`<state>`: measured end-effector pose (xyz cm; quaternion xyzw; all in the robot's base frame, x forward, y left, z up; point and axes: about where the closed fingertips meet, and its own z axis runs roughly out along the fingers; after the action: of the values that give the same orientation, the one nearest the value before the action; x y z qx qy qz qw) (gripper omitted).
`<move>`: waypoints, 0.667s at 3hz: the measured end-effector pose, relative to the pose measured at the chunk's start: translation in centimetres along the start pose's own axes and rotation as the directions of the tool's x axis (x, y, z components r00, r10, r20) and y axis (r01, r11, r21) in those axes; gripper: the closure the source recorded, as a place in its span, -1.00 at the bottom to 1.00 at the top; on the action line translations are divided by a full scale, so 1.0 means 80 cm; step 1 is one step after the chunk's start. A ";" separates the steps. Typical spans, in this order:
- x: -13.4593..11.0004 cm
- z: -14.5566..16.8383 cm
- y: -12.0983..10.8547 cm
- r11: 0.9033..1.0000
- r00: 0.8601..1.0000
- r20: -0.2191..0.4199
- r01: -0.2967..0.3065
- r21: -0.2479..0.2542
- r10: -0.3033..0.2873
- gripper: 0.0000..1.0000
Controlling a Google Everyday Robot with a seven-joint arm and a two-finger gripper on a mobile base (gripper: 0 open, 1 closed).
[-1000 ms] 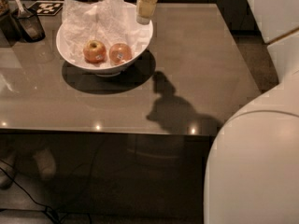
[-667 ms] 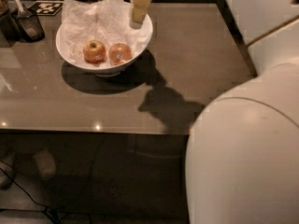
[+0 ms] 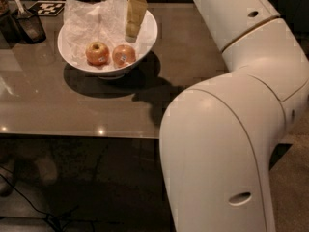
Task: Pick apple from white bowl
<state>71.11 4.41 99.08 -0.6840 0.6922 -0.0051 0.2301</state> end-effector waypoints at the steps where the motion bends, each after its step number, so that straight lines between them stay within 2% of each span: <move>1: -0.021 0.022 0.000 1.000 1.000 0.006 0.029 -0.011 -0.029 -1.00; 2: -0.024 0.025 -0.005 1.000 0.999 0.019 0.031 0.002 -0.031 -1.00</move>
Offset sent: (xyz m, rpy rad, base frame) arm 0.0052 0.0147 -0.0083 -0.0004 0.0006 0.0331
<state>72.09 6.79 97.98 -0.6944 0.6794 -0.0025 0.2372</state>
